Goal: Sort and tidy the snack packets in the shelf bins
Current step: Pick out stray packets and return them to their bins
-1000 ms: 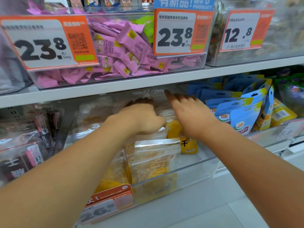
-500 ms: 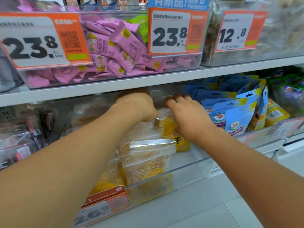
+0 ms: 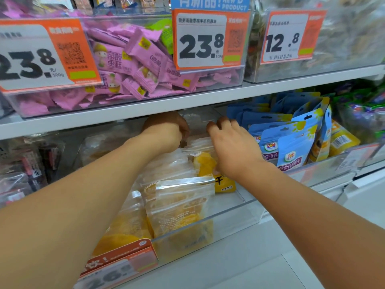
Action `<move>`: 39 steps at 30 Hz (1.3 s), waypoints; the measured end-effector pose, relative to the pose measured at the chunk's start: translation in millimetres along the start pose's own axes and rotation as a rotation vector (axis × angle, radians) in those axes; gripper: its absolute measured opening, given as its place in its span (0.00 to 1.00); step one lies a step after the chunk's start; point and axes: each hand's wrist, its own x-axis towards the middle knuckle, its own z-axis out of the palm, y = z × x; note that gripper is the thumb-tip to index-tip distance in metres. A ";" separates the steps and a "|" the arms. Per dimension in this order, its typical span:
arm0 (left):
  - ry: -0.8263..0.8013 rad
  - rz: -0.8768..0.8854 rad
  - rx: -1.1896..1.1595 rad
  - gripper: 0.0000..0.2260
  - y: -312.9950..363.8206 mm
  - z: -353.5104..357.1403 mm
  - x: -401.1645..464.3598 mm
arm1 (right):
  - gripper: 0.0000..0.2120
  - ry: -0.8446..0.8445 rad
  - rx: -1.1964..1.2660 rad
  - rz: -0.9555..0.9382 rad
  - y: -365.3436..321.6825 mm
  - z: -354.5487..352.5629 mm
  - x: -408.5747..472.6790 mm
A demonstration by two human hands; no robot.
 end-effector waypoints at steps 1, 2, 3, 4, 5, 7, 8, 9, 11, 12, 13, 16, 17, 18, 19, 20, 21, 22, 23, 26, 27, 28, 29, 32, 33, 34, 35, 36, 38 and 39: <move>0.036 0.006 -0.089 0.09 1.9 2.6 -1.1 | 0.42 0.007 0.002 -0.007 -0.8 0.6 0.5; 0.065 0.013 -0.162 0.08 3.1 5.6 -1.0 | 0.43 0.011 0.000 -0.018 -2.3 2.4 1.5; 0.075 0.026 -0.202 0.07 5.0 8.0 -0.1 | 0.44 0.020 -0.008 -0.032 -3.7 4.1 2.4; 0.059 0.040 -0.214 0.06 6.7 9.6 1.7 | 0.46 0.024 -0.016 -0.045 -4.3 5.7 3.3; 0.033 0.043 -0.220 0.06 7.7 10.1 3.4 | 0.47 0.019 -0.017 -0.052 -4.6 6.0 3.6; -0.018 0.043 -0.204 0.04 6.1 7.9 7.8 | 0.53 -0.037 0.024 -0.033 -4.3 3.2 4.2; -0.048 0.047 -0.183 0.03 4.0 5.9 9.1 | 0.58 -0.074 0.055 -0.011 -4.1 0.4 4.6; -0.076 0.058 -0.166 0.03 1.7 3.4 10.2 | 0.62 -0.109 0.079 0.017 -3.7 -2.2 5.7; -0.128 0.089 -0.155 0.06 -3.2 1.9 9.8 | 0.60 -0.167 0.084 0.058 -3.3 -5.5 8.6; -0.127 0.086 -0.168 0.05 -4.5 1.9 8.0 | 0.54 -0.186 0.074 0.062 -2.7 -5.6 10.4; -0.106 0.093 -0.177 0.03 -5.4 1.7 5.1 | 0.46 -0.192 0.059 0.048 -2.1 -5.9 11.4; -0.022 0.049 -0.087 0.24 -10.8 -0.2 -2.0 | 0.37 -0.166 0.024 -0.009 -3.4 -3.8 10.5; -0.033 0.018 -0.049 0.31 -12.4 -1.7 -1.5 | 0.37 -0.139 0.020 -0.021 -3.5 -1.8 10.9; -0.072 -0.017 -0.021 0.35 -13.4 -2.4 -0.5 | 0.37 -0.117 0.017 -0.029 -3.7 -0.4 10.4; -0.105 -0.035 -0.001 0.36 -13.3 -4.0 -0.3 | 0.37 -0.098 0.014 -0.039 -3.8 0.3 10.7; -0.133 -0.046 0.012 0.35 -12.9 -5.3 0.5 | 0.36 -0.085 0.011 -0.054 -3.7 0.2 11.6; -0.154 -0.048 0.017 0.33 -11.8 -5.9 2.4 | 0.35 -0.078 0.010 -0.071 -3.1 -0.7 11.9; -0.177 -0.049 0.021 0.29 -9.7 -6.1 3.4 | 0.35 -0.072 0.010 -0.087 -2.6 -2.2 12.4; -0.213 -0.042 0.036 0.24 -5.4 -7.9 1.9 | 0.35 -0.062 0.013 -0.103 -2.4 -3.9 12.7; -0.275 -0.017 0.119 0.22 -0.4 -8.8 2.9 | 0.40 -0.071 -0.006 -0.123 -1.5 -6.0 13.5; -0.275 -0.013 0.162 0.26 -1.4 -7.4 4.5 | 0.43 -0.095 -0.015 -0.111 -0.5 -5.0 13.2; -0.275 -0.020 0.200 0.28 -2.3 -6.2 7.1 | 0.48 -0.122 -0.022 -0.094 0.9 -4.6 12.2; -0.276 -0.021 0.227 0.29 -0.7 -5.2 7.9 | 0.54 -0.150 -0.026 -0.080 1.9 -4.2 10.9; -0.343 -0.033 0.250 0.21 8.6 0.8 11.5 | 0.64 -0.183 0.007 -0.039 3.4 -5.4 8.6; -0.359 -0.041 0.240 0.19 10.6 4.0 13.6 | 0.65 -0.182 0.027 -0.021 3.8 -6.3 8.7; -0.350 -0.036 0.228 0.18 11.7 5.5 13.2 | 0.65 -0.182 0.029 -0.010 4.0 -7.1 8.9; -0.338 -0.031 0.208 0.18 8.9 7.1 15.8 | 0.64 -0.184 0.015 -0.010 4.5 -7.8 9.0; -0.321 -0.035 0.177 0.21 5.7 6.8 17.6 | 0.64 -0.186 -0.002 -0.017 5.2 -8.4 8.9; -0.239 0.015 0.154 0.29 -2.2 3.8 15.8 | 0.62 -0.193 -0.003 -0.031 6.2 -10.6 8.1; -0.198 0.050 0.171 0.31 -5.1 2.4 15.4 | 0.61 -0.195 0.007 -0.034 6.2 -12.4 7.8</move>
